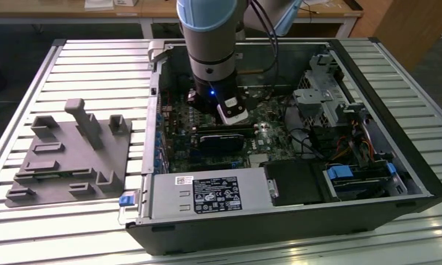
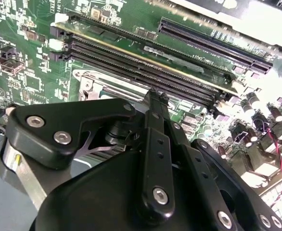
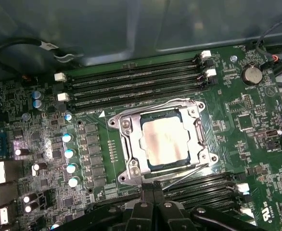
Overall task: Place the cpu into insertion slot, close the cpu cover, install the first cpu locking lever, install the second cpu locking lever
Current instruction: 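Install the second cpu locking lever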
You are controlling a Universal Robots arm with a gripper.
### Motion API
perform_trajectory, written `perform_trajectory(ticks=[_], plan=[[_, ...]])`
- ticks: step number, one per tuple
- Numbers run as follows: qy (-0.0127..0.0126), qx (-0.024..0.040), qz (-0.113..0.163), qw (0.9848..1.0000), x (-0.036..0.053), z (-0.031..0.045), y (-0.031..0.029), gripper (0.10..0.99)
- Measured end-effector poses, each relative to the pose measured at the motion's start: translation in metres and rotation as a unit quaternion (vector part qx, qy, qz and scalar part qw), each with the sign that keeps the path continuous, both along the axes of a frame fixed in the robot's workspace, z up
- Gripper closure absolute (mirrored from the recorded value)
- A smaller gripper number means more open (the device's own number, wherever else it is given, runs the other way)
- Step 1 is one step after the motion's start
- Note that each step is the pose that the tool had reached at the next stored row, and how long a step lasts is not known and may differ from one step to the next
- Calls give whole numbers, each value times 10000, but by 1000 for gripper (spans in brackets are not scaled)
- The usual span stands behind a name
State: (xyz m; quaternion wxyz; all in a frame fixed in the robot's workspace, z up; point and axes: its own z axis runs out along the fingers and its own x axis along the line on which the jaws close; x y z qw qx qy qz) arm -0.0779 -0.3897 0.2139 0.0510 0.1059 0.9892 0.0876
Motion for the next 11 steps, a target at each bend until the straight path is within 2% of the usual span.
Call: perform_trajectory(ticks=[6,11], plan=[[0,134,-1,9999,-24,-46,-41,980],[0,269,0,9996,-60,-77,-64,980]])
